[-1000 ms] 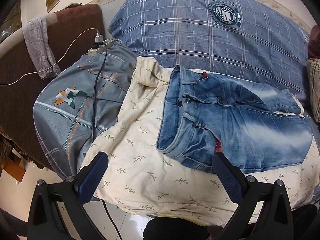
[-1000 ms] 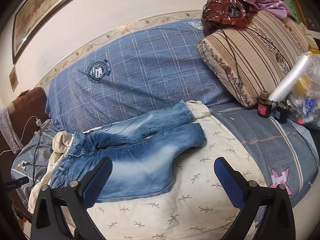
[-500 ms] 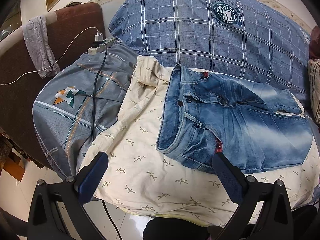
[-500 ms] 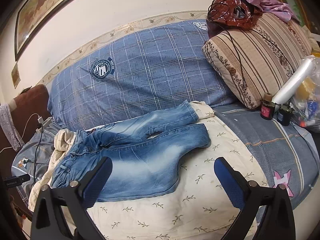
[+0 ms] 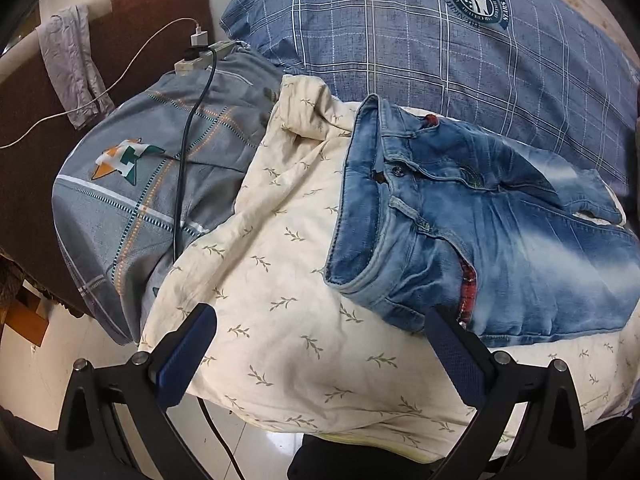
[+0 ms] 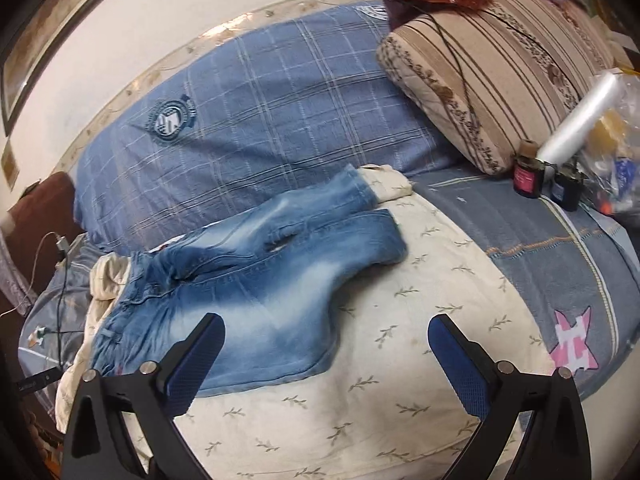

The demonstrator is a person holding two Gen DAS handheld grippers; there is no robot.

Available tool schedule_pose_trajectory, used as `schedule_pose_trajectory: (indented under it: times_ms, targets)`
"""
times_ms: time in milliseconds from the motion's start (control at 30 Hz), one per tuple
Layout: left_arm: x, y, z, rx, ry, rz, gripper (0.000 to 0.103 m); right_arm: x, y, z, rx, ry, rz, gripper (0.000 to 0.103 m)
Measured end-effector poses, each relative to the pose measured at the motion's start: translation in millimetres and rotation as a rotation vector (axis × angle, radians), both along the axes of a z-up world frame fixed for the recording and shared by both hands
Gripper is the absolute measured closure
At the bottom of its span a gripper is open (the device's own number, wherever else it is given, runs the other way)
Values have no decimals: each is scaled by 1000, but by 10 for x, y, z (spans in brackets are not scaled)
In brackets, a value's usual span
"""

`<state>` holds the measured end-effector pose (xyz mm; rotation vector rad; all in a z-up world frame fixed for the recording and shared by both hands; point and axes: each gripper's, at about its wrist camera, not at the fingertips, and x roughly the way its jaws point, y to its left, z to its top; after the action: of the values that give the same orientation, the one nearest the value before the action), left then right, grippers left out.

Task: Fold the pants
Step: 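Move both grippers over the jeans, left toward waistband, right toward leg hems, then grasp the jeans waistband with the left gripper while the right gripper grasps the leg hems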

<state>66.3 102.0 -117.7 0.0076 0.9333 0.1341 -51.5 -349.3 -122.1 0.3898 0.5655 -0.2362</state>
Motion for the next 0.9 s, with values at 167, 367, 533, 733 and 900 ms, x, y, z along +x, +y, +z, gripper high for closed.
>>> schedule_pose_trajectory:
  times_ms: [167, 367, 533, 733, 900]
  targets:
    - [9, -124, 90, 13, -27, -30, 0, 66, 138, 137, -49, -32, 27, 0]
    - [10, -220, 157, 25, -50, -62, 0, 201, 473, 244, -113, -48, 110, 0]
    - [53, -206, 147, 25, -55, -64, 0, 277, 624, 205, -122, -41, 143, 0]
    - [204, -156, -50, 16, -24, -63, 0, 412, 585, 15, -74, -5, 150, 0]
    - [413, -41, -368, -36, 55, -58, 0, 522, 397, -224, 32, 47, 146, 0]
